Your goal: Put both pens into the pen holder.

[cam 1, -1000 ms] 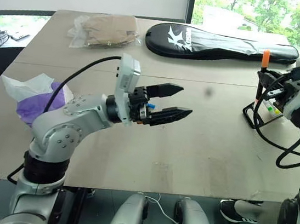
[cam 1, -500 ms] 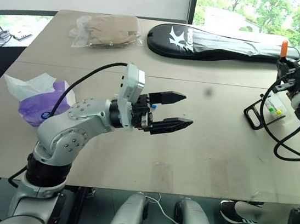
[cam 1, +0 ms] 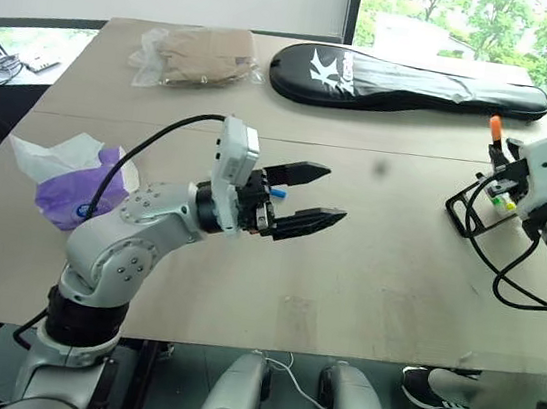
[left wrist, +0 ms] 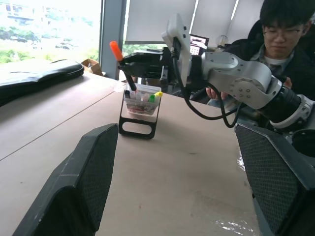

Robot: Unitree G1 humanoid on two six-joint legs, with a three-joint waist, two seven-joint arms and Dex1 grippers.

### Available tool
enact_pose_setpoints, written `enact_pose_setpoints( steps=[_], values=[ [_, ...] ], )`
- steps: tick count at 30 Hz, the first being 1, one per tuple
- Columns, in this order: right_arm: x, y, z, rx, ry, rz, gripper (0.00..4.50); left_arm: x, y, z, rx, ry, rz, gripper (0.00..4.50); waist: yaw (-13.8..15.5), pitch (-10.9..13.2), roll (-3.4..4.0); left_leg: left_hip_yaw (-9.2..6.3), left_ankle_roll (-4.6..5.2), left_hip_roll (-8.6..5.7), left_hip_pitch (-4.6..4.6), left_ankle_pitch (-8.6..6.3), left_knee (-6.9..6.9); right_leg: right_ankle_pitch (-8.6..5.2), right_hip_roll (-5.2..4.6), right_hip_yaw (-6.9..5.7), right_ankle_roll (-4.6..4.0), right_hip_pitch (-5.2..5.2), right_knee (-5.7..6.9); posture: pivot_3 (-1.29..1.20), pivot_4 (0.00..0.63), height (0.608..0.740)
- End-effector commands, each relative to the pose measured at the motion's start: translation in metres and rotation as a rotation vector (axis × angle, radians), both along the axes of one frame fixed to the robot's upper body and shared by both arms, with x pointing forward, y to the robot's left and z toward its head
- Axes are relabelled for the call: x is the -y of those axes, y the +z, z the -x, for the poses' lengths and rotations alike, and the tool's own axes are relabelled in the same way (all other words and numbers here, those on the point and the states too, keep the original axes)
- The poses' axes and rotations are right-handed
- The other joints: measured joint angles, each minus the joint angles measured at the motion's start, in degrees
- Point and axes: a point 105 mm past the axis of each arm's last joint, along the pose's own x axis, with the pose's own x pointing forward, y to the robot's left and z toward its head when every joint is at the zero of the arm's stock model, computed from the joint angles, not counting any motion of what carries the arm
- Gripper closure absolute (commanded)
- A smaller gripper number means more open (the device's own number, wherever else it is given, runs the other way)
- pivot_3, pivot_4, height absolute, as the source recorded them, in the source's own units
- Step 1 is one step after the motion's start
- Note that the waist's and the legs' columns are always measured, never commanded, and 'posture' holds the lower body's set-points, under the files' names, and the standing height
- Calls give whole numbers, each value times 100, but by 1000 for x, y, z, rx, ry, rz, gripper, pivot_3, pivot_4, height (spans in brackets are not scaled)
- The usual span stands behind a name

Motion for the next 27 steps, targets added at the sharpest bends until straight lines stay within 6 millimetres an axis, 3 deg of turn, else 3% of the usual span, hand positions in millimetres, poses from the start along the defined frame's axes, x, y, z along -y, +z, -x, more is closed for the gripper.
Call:
enact_pose_setpoints(
  steps=[1, 4, 5, 7, 10, 13, 16, 20, 24, 27],
  values=[
    [4, 10, 8, 45, -1, 46, 1621, -12, -3, -9, 46, 79, -36, 574, -1, 0, 0, 0, 0, 0, 2, 0, 0, 0, 0, 0, 0, 1, 0, 0, 150, 740],
    [4, 15, 15, 74, -12, 62, 264, -24, -9, -23, 20, 148, -61, 574, 7, 0, 0, -1, 0, 0, 8, 0, 0, 0, 1, -1, 0, 10, -1, 0, 150, 740],
    [3, 19, 18, 86, -10, 58, 116, -29, -12, -29, 5, 173, -79, 574, 7, 0, 0, -1, 0, 0, 9, 0, 0, 0, 1, -1, 0, 11, -1, 0, 150, 740],
    [-9, 28, 28, 89, 61, 7, 116, -40, -19, -40, -2, 192, -178, 574, -4, 0, 0, 0, 1, 0, 10, 0, 0, 0, 2, -1, 0, 11, -1, 0, 150, 740],
    [-52, 32, 61, -14, 343, -99, 116, -68, -38, -74, -38, 257, -447, 574, 8, 4, 2, -15, 2, 1, 8, -1, -1, 0, 10, -14, 0, 14, -5, 0, 150, 740],
    [-77, 25, 88, -95, 495, -80, 116, -86, -49, -107, -56, 247, -621, 574, 25, 3, 4, -25, 25, -3, 18, -15, -3, -1, 26, -54, 0, 32, -8, 0, 150, 740],
    [-87, 10, 102, -168, 544, -63, 116, -91, -56, -130, -69, 192, -765, 574, 71, 5, -5, -33, 29, -20, 13, -15, 9, -2, 15, -72, 3, 46, -17, 0, 150, 740],
    [-93, -10, 114, -233, 550, -19, 116, -88, -69, -137, -88, 62, -944, 574, 7, 7, -7, -38, 33, -24, -21, -17, 40, -7, 9, -79, 12, 26, -12, 0, 150, 740],
    [-96, -18, 118, -244, 536, -24, 116, -85, -82, -140, -86, -1, -1073, 574, -29, 10, -12, -40, 45, -23, -25, -25, 41, -9, 8, -79, 14, 22, -9, 0, 150, 740],
    [-100, -21, 121, -244, 516, -53, 0, -89, -92, -136, -109, -59, -1166, 1414, -25, 7, -14, -40, 47, -20, -22, -26, 46, -9, 3, -77, 15, 22, -4, 0, 150, 740]
  ],
)
